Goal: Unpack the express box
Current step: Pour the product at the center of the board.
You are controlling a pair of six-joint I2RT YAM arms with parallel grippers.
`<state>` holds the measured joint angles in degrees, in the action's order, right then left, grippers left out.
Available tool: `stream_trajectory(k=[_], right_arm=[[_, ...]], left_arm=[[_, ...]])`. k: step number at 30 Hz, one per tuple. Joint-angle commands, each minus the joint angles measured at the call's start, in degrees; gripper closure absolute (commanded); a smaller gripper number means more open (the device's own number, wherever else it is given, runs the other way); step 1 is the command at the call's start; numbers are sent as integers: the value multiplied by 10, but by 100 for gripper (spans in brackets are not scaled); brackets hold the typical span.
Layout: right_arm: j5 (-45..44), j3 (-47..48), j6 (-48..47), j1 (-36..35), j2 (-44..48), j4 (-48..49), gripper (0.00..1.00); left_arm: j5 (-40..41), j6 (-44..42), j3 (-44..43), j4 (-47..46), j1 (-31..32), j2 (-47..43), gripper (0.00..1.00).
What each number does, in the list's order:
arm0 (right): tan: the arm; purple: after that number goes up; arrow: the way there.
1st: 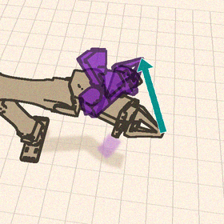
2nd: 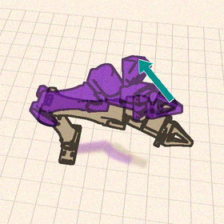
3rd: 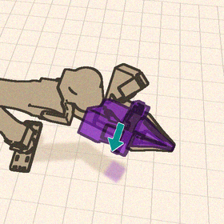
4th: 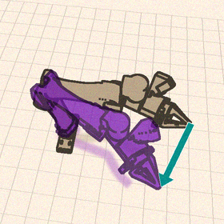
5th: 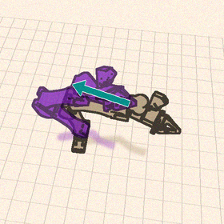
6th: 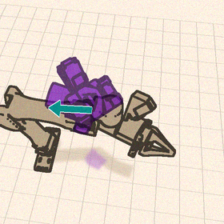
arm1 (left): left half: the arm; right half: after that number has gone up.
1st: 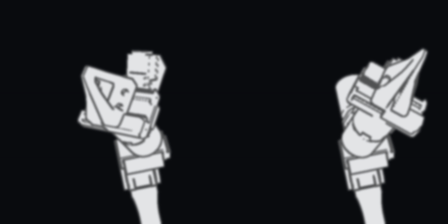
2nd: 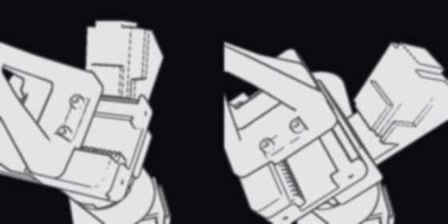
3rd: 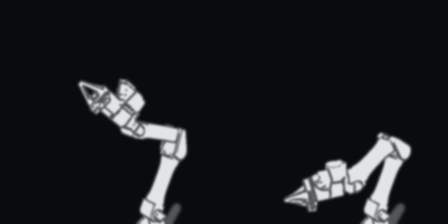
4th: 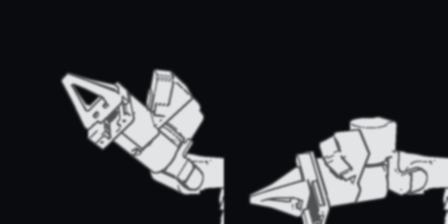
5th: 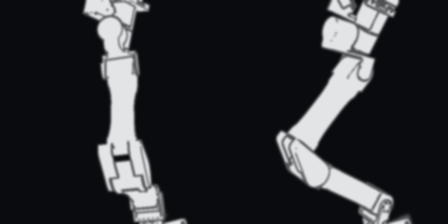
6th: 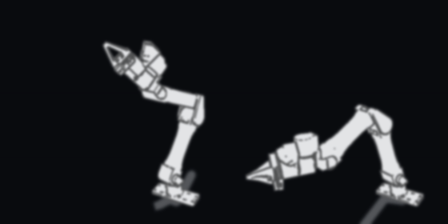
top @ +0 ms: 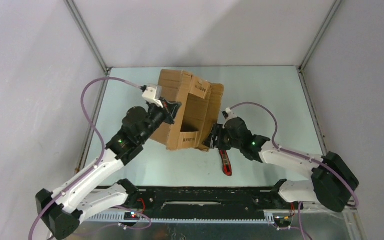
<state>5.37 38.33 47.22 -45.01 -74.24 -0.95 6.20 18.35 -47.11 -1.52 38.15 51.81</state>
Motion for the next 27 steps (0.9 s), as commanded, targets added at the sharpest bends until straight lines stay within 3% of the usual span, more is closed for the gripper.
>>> stream_trajectory(k=[1,9,12,16,24,27], right_arm=[[-46,-33,-10,-15,82,-19,38],[-53,-42,1,-15,330,-69,33],[-39,-40,34,-13,396,-23,30],[-20,7,36,-4,297,44,31],[38,-18,116,30,48,242,40],[71,-18,161,31,-51,358,42]], left_arm=[[77,-34,8,11,19,53,100],[151,4,37,-43,61,89,100],[164,-4,19,-42,81,120,100],[181,-5,2,-35,95,130,100],[203,1,-2,-22,99,95,100],[201,-9,-7,-20,99,86,100]])
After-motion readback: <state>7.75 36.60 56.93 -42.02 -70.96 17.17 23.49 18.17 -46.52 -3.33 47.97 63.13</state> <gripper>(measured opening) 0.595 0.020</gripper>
